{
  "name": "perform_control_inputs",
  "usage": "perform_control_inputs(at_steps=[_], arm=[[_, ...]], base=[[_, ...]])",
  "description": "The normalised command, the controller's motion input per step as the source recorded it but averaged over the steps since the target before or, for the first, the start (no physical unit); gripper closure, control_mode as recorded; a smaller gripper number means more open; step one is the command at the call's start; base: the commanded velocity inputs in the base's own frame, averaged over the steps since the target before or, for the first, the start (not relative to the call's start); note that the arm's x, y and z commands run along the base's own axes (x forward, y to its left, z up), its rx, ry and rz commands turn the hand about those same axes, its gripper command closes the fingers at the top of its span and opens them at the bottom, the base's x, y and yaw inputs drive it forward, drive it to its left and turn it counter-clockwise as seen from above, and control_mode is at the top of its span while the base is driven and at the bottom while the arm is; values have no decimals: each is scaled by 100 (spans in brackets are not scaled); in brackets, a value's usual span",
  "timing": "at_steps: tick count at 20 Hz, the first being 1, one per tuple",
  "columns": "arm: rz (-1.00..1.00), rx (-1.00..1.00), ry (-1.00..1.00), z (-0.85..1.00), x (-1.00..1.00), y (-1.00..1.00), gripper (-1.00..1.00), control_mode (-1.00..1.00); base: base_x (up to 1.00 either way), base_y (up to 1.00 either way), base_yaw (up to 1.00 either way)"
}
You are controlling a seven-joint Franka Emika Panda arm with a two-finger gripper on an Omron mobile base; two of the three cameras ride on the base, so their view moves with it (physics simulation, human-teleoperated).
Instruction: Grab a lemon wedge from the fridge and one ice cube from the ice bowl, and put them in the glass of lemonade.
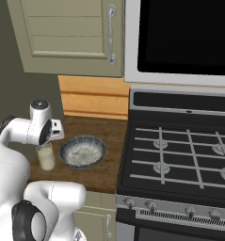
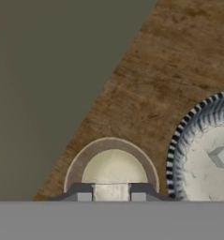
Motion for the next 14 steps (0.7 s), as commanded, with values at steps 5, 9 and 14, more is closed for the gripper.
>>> perform_control_inputs(at_steps=[5,9,14], arm=[[0,0,0,0,0,0,-100,-100],[0,0,0,0,0,0,-100,-100],[0,0,0,0,0,0,-100,-100]], base=[[0,0,0],[0,0,0],[0,0,0]])
